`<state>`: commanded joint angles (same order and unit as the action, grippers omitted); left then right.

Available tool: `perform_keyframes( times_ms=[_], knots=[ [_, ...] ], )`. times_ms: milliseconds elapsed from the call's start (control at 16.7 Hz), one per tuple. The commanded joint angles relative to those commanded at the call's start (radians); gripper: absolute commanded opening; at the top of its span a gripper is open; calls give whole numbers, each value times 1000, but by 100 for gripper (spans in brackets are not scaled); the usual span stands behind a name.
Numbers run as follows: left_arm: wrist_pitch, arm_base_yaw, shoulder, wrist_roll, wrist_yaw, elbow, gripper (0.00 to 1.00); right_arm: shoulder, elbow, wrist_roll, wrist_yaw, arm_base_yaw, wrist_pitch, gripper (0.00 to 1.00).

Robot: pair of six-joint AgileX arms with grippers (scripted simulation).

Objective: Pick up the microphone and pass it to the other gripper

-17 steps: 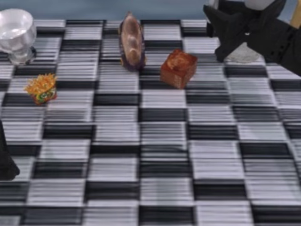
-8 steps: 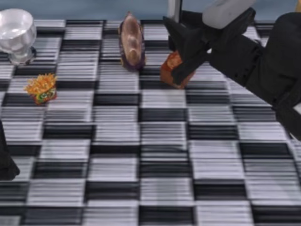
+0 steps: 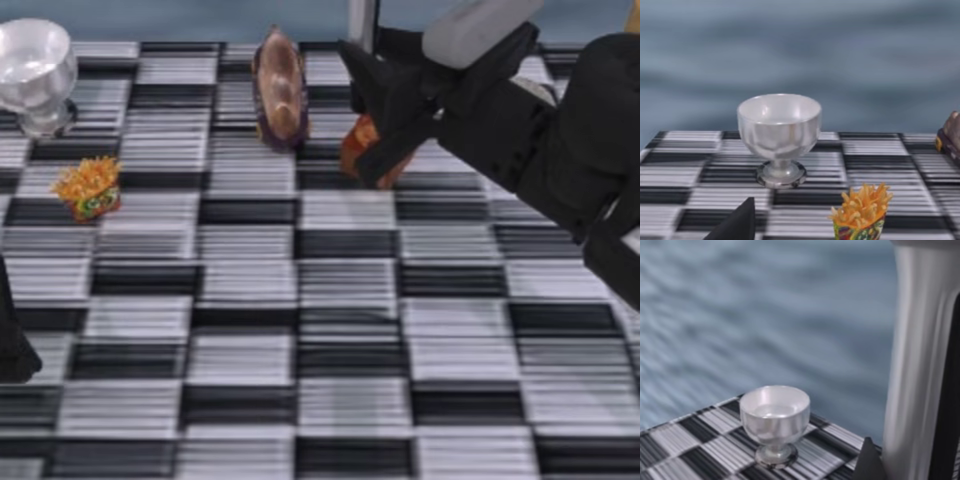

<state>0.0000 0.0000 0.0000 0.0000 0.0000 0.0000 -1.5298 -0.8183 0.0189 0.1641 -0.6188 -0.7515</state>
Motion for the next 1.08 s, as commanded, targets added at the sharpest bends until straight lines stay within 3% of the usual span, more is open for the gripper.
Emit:
perform_keyframes(
  times_ms=[480,1080],
  knots=[
    [13,-27,35,0,11,32,100,2,2,-1,-2,-2,1,0],
    [192,-370,685,2,125,475,100,2,2,-1,-2,-2,1,0]
  ],
)
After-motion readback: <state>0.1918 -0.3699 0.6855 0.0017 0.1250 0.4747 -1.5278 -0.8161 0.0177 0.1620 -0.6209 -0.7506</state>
